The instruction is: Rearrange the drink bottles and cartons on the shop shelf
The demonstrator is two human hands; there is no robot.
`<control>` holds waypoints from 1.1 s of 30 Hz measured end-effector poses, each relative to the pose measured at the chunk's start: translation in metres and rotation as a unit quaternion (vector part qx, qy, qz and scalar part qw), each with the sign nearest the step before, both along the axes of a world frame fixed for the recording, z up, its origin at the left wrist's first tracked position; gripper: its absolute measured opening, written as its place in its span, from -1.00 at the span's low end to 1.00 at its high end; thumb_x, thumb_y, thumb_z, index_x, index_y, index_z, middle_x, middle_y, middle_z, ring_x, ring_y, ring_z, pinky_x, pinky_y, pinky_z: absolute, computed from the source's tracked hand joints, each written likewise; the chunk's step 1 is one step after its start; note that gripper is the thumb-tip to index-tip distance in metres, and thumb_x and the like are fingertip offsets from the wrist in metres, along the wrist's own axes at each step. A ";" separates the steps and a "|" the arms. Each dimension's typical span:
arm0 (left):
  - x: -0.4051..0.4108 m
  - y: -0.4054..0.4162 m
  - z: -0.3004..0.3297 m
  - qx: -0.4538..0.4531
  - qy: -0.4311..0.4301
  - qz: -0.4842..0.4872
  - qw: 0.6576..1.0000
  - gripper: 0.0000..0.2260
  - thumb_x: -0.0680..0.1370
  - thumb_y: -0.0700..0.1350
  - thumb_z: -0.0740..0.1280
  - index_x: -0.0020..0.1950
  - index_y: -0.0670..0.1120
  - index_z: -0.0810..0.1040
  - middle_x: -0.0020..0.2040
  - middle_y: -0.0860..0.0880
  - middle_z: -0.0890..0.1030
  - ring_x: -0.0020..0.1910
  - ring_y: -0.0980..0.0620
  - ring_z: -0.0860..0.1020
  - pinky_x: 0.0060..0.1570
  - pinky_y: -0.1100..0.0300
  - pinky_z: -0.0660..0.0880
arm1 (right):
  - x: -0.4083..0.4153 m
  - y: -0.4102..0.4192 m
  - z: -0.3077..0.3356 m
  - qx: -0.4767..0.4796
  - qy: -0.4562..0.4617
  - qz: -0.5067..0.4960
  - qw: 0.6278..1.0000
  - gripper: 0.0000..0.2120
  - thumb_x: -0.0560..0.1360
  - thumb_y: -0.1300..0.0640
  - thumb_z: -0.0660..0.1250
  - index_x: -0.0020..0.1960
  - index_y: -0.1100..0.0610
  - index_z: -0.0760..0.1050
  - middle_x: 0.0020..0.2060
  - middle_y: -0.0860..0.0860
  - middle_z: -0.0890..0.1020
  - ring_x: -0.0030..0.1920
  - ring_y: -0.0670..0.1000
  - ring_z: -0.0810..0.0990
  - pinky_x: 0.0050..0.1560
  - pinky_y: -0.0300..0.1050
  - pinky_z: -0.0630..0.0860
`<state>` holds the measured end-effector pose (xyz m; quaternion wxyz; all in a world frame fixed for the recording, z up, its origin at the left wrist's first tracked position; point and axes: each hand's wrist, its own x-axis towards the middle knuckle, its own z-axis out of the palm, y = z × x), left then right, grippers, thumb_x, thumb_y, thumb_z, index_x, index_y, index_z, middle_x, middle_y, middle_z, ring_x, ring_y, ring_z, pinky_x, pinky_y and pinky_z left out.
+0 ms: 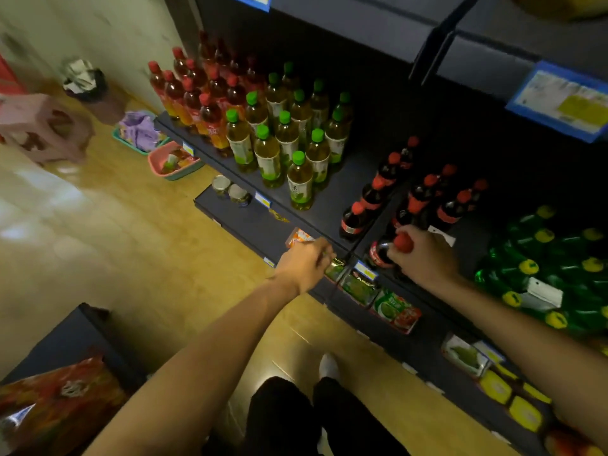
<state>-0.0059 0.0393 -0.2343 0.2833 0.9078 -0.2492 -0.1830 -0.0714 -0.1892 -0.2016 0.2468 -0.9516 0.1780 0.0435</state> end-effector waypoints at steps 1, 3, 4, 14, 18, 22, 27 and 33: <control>0.007 -0.004 -0.001 0.001 0.005 -0.013 1.000 -0.88 0.60 -0.12 0.20 0.06 -0.09 0.50 -0.14 0.05 0.57 -0.13 -0.02 0.56 -0.16 0.14 0.47 | 0.004 0.000 -0.002 -0.019 0.015 0.004 1.000 -0.68 0.45 -0.06 0.36 0.16 0.03 0.48 0.00 0.09 0.62 0.06 0.15 0.56 -0.07 -0.09 0.43; 0.022 -0.011 -0.002 0.004 0.015 -0.041 0.999 -0.87 0.61 -0.11 0.21 0.09 -0.09 0.50 -0.07 0.02 0.63 -0.08 -0.03 0.59 -0.13 0.15 0.49 | 0.013 0.001 -0.003 -0.044 0.036 0.006 0.998 -0.67 0.45 -0.03 0.36 0.16 0.08 0.50 0.04 0.10 0.61 0.09 0.15 0.54 -0.09 -0.09 0.38; 0.029 -0.015 -0.004 0.004 0.017 -0.054 0.998 -0.86 0.61 -0.09 0.21 0.10 -0.09 0.50 -0.05 -0.01 0.65 -0.06 -0.04 0.59 -0.10 0.12 0.50 | 0.016 0.001 -0.004 -0.050 0.042 0.003 0.998 -0.67 0.45 -0.03 0.36 0.16 0.08 0.50 0.04 0.11 0.61 0.09 0.15 0.54 -0.09 -0.07 0.40; 0.078 -0.036 -0.017 0.015 0.027 -0.172 0.985 -0.88 0.59 0.04 0.21 0.04 0.08 0.51 -0.13 -0.07 0.64 -0.13 -0.13 0.60 -0.15 0.01 0.54 | 0.035 -0.004 -0.026 -0.074 0.138 -0.082 0.984 -0.81 0.51 0.18 0.26 0.10 0.02 0.49 0.02 0.08 0.57 0.07 0.18 0.55 -0.10 -0.07 0.47; 0.088 -0.028 -0.021 0.024 0.027 -0.210 0.977 -0.86 0.60 0.03 0.20 0.06 0.04 0.50 -0.14 -0.08 0.63 -0.14 -0.12 0.59 -0.15 0.01 0.54 | 0.052 -0.002 -0.036 -0.059 0.143 -0.117 0.981 -0.68 0.49 0.28 0.25 0.17 -0.01 0.50 0.05 0.09 0.59 0.10 0.17 0.55 -0.11 -0.12 0.41; 0.096 -0.019 -0.023 0.015 0.027 -0.215 0.976 -0.86 0.60 0.03 0.21 0.04 0.03 0.51 -0.07 -0.07 0.63 -0.10 -0.10 0.59 -0.11 0.01 0.55 | 0.067 -0.001 -0.049 -0.047 0.163 -0.141 0.975 -0.69 0.47 0.26 0.27 0.15 0.00 0.54 0.01 0.12 0.59 0.07 0.20 0.56 -0.08 -0.09 0.42; 0.101 -0.021 -0.021 0.021 0.026 -0.227 0.973 -0.87 0.60 0.03 0.20 0.05 0.05 0.50 -0.10 -0.05 0.62 -0.10 -0.10 0.59 -0.10 0.02 0.55 | 0.075 0.003 -0.068 -0.044 0.161 -0.156 0.974 -0.80 0.50 0.23 0.24 0.07 0.07 0.55 -0.12 0.08 0.58 -0.06 0.17 0.54 -0.18 -0.15 0.36; 0.100 -0.029 -0.023 0.003 0.033 -0.223 0.974 -0.89 0.59 0.02 0.22 0.05 0.06 0.50 -0.13 -0.05 0.62 -0.12 -0.11 0.58 -0.11 -0.01 0.55 | 0.087 0.000 -0.076 -0.026 0.144 -0.157 0.977 -0.53 0.49 0.30 0.19 0.35 -0.01 0.41 0.18 0.18 0.53 0.14 0.24 0.53 0.04 -0.03 0.45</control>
